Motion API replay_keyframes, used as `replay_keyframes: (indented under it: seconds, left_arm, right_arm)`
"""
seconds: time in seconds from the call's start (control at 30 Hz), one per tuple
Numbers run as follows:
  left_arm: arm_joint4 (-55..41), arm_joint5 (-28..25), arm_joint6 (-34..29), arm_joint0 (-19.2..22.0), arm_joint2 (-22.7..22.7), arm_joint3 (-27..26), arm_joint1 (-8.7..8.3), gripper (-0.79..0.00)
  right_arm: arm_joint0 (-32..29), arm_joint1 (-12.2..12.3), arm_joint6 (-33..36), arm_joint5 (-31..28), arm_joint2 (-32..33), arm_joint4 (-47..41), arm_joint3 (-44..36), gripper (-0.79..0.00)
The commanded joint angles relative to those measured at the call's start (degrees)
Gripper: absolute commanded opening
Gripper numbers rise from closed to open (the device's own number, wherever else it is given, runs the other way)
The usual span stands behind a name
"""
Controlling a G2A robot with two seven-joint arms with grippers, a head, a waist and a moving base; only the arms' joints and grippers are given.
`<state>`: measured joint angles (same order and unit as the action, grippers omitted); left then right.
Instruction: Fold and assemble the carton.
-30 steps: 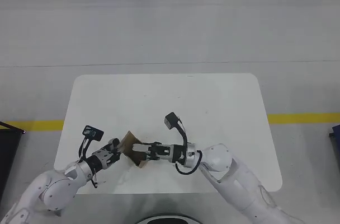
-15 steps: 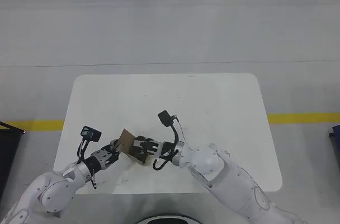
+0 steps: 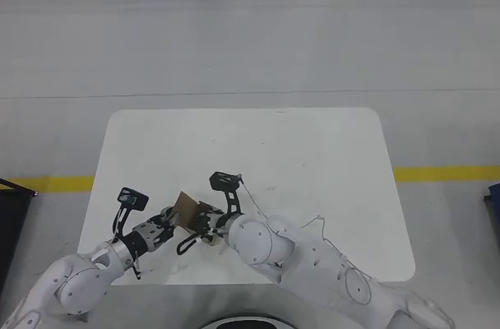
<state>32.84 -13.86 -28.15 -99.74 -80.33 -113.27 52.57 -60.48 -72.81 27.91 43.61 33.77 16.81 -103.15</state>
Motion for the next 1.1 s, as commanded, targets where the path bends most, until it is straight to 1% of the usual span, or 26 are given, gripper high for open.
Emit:
replay_keyframes:
  seconds: [0.0,0.13,0.23,0.37,0.5,0.8,1.07]
  left_arm:
    - [0.2,0.1,-0.1,0.1,0.1,0.0,0.04,-0.785]
    - [0.3,0.2,-0.3,0.1,0.1,-0.1,0.13,-0.785]
    - [0.4,0.1,-0.4,0.1,0.1,0.0,0.19,-0.785]
    - [0.6,-0.2,-0.4,0.1,0.1,0.1,0.26,-0.785]
    - [0.9,-0.3,-0.3,0.1,0.3,0.2,0.36,-0.785]
    - [1.6,-0.5,-0.5,0.3,0.5,0.0,0.53,-0.785]
    - [2.3,-1.1,0.0,-0.1,0.1,0.4,0.62,-0.785]
  right_arm:
    - [0.4,-0.3,0.2,-0.1,-0.7,0.7,0.3,-0.785]
    - [1.3,-1.0,0.7,0.8,-2.0,2.0,1.3,-0.785]
    - [2.5,-1.8,1.0,4.0,-3.1,3.2,3.1,-0.785]
    - [4.8,-3.0,3.9,5.7,-5.1,3.8,5.1,-0.785]
    - [6.5,-4.1,5.2,7.4,-6.7,4.6,6.7,-0.785]
    - [10.0,-7.1,7.3,14.4,-9.9,5.8,11.2,-0.785]
    - [11.7,-9.4,9.2,14.4,-10.5,6.6,16.7,-0.785]
